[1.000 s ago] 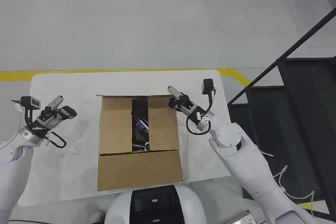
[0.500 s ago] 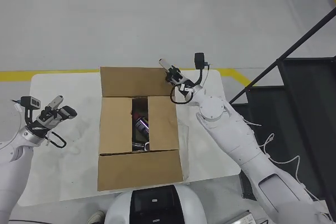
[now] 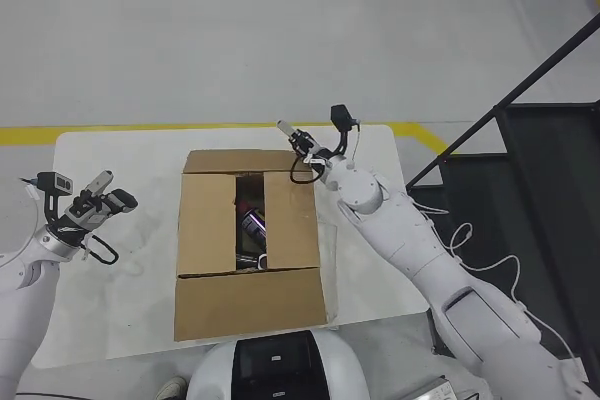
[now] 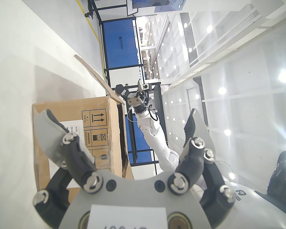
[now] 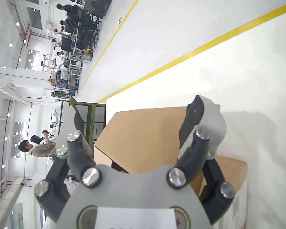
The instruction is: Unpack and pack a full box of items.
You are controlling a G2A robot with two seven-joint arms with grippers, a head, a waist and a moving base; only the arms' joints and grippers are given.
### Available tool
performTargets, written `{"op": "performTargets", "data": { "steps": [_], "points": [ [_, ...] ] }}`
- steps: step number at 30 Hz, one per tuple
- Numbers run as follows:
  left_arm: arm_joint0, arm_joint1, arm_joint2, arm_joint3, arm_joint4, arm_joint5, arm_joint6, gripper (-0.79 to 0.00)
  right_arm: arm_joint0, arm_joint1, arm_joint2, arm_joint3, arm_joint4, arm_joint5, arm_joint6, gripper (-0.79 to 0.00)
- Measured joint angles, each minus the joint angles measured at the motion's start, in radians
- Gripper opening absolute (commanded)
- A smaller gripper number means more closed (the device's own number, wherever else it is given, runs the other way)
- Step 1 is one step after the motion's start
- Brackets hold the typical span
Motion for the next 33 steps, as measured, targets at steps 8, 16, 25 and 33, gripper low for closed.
{"op": "performTargets", "data": {
  "steps": [8,16,25,33],
  "points": [
    [0.000,0.000,0.000,0.000,0.000,0.000,0.000,0.000,-0.009,0.001,0.057,-0.074,-0.007,-0.092,-0.013,0.000],
    [0.000,0.000,0.000,0.000,0.000,0.000,0.000,0.000,-0.211,0.055,0.194,-0.502,0.027,0.033,0.167,0.000],
    [0.000,0.000,0.000,0.000,0.000,0.000,0.000,0.000,-0.485,0.095,0.202,-0.834,-0.060,0.253,0.364,0.000],
    [0.000,0.000,0.000,0.000,0.000,0.000,0.000,0.000,-0.533,0.097,0.153,-0.843,-0.100,0.211,0.413,0.000]
  ]
}}
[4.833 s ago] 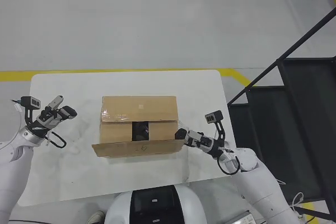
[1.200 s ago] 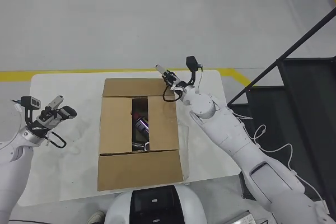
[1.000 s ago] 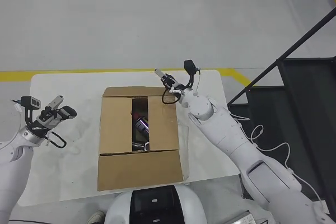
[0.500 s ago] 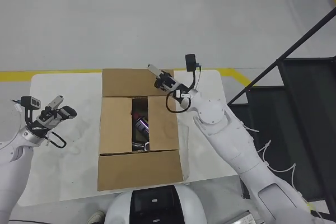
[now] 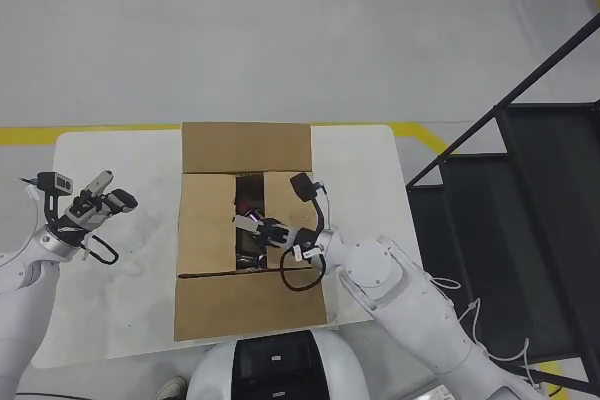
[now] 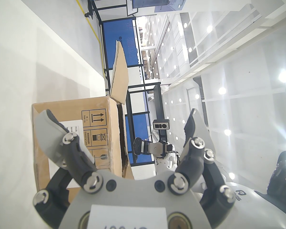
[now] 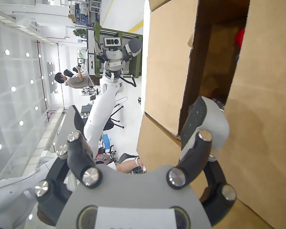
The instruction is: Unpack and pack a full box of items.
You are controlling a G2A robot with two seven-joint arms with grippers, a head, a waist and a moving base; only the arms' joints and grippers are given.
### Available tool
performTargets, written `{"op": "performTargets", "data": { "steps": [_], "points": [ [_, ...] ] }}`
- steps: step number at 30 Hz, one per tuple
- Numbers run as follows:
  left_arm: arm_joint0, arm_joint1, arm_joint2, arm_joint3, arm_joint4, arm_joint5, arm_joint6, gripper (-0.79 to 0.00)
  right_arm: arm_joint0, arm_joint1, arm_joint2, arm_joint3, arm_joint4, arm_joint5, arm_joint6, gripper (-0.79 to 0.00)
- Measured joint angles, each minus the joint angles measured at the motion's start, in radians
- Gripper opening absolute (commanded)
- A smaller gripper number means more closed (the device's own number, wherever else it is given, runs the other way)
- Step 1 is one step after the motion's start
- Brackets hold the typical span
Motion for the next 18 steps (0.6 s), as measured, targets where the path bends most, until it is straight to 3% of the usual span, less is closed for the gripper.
{"op": "performTargets", "data": {
  "steps": [11,18],
  "points": [
    [0.000,0.000,0.000,0.000,0.000,0.000,0.000,0.000,0.000,0.000,-0.003,0.002,-0.001,0.002,0.000,0.000],
    [0.000,0.000,0.000,0.000,0.000,0.000,0.000,0.000,0.085,-0.030,-0.120,0.117,0.020,0.036,0.033,0.000]
  ]
}}
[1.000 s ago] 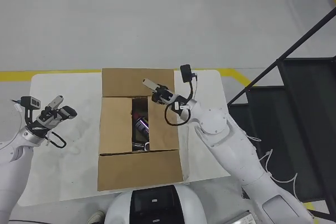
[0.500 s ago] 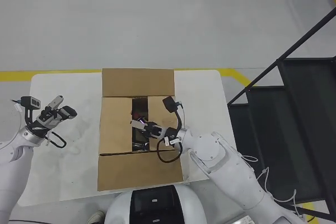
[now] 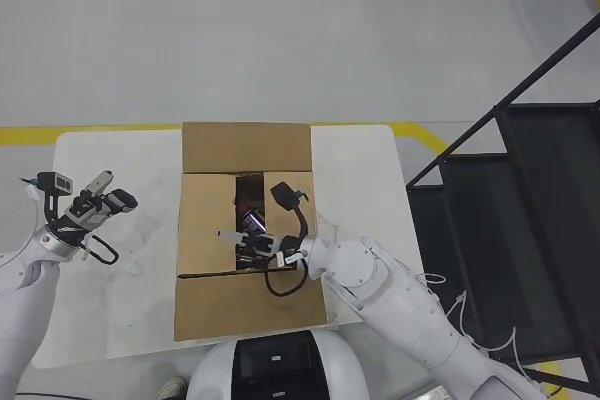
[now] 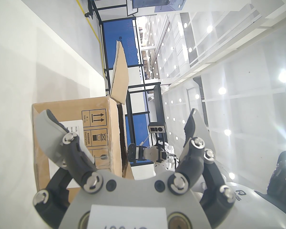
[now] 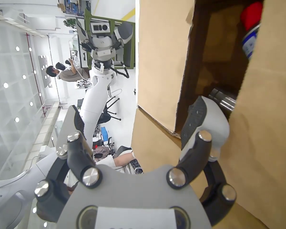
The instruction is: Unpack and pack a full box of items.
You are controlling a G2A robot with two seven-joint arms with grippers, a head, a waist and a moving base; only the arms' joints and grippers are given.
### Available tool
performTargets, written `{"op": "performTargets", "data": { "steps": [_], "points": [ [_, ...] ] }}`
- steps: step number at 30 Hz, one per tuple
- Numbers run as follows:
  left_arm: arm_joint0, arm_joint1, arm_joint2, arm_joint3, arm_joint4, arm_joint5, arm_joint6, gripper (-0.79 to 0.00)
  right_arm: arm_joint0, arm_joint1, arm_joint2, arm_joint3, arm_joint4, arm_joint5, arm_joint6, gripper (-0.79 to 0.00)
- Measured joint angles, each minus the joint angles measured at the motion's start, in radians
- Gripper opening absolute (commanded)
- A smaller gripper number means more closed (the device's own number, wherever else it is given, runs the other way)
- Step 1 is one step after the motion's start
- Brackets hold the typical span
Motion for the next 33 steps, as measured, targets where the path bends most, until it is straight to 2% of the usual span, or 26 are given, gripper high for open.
{"op": "performTargets", "data": {
  "steps": [4,8,14,18,24,28,33],
  "points": [
    [0.000,0.000,0.000,0.000,0.000,0.000,0.000,0.000,0.062,-0.027,-0.066,0.111,0.047,-0.015,0.004,0.000],
    [0.000,0.000,0.000,0.000,0.000,0.000,0.000,0.000,0.096,-0.049,-0.095,0.164,0.140,-0.089,0.018,0.000],
    [0.000,0.000,0.000,0.000,0.000,0.000,0.000,0.000,0.108,-0.055,-0.082,0.087,0.156,-0.203,0.007,0.000],
    [0.000,0.000,0.000,0.000,0.000,0.000,0.000,0.000,0.117,-0.057,-0.083,0.022,0.121,-0.216,-0.004,0.000],
    [0.002,0.001,-0.008,-0.013,0.005,-0.006,0.007,0.000,0.180,-0.098,-0.173,0.067,0.130,-0.244,-0.072,0.000],
    [0.051,0.023,-0.100,-0.147,0.030,-0.020,0.004,0.000,0.250,-0.149,-0.277,0.156,0.143,-0.276,-0.124,0.000],
    [0.184,0.050,-0.251,-0.384,-0.024,0.049,-0.041,0.000,0.323,-0.214,-0.378,0.265,0.137,-0.284,-0.175,0.000]
  ]
}}
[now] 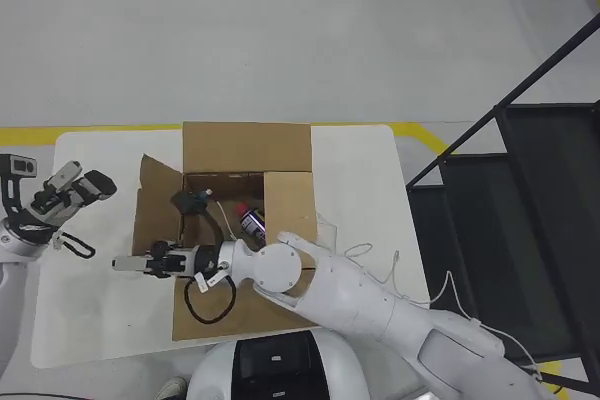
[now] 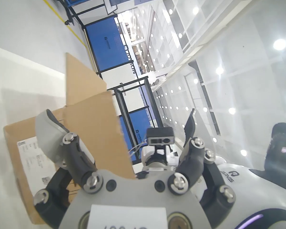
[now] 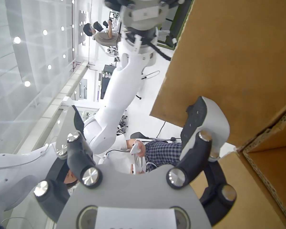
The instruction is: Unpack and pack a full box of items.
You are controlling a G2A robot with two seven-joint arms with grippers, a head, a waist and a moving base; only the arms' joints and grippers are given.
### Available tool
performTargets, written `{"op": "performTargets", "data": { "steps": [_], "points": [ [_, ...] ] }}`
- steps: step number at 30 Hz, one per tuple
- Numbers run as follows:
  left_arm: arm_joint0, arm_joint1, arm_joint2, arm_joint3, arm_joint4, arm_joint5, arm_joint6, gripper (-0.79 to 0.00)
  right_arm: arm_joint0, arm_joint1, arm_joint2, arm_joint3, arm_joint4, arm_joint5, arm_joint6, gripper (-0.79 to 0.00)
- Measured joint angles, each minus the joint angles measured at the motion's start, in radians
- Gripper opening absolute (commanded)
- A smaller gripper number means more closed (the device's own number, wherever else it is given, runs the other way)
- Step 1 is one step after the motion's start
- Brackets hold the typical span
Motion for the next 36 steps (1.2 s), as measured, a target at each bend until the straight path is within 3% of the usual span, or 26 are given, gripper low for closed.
{"op": "performTargets", "data": {
  "steps": [5,9,13,20,23,29,36],
  "points": [
    [0.124,0.010,-0.077,-0.215,-0.044,0.092,-0.080,0.000,0.016,-0.030,-0.027,0.061,-0.022,0.015,-0.017,0.000],
    [0.168,0.012,-0.076,-0.278,-0.010,0.153,-0.119,0.000,-0.025,-0.013,0.002,0.047,-0.071,0.030,-0.010,0.000],
    [0.164,0.008,-0.040,-0.260,0.040,0.185,-0.102,0.000,-0.129,0.042,0.084,-0.055,-0.148,0.044,0.019,0.000],
    [0.180,0.002,-0.010,-0.195,0.134,0.162,-0.046,0.000,-0.448,0.171,0.404,-0.383,-0.241,0.043,0.094,0.000],
    [0.184,0.001,-0.021,-0.171,0.154,0.152,-0.019,0.000,-0.595,0.208,0.541,-0.507,-0.263,0.022,0.112,0.000],
    [0.198,0.001,-0.040,-0.130,0.248,0.127,0.033,0.000,-0.775,0.242,0.711,-0.654,-0.257,-0.022,0.133,0.000],
    [0.190,-0.002,0.037,-0.110,0.542,0.153,0.116,0.000,-0.834,0.256,0.779,-0.702,-0.265,-0.040,0.139,0.000]
  ]
}}
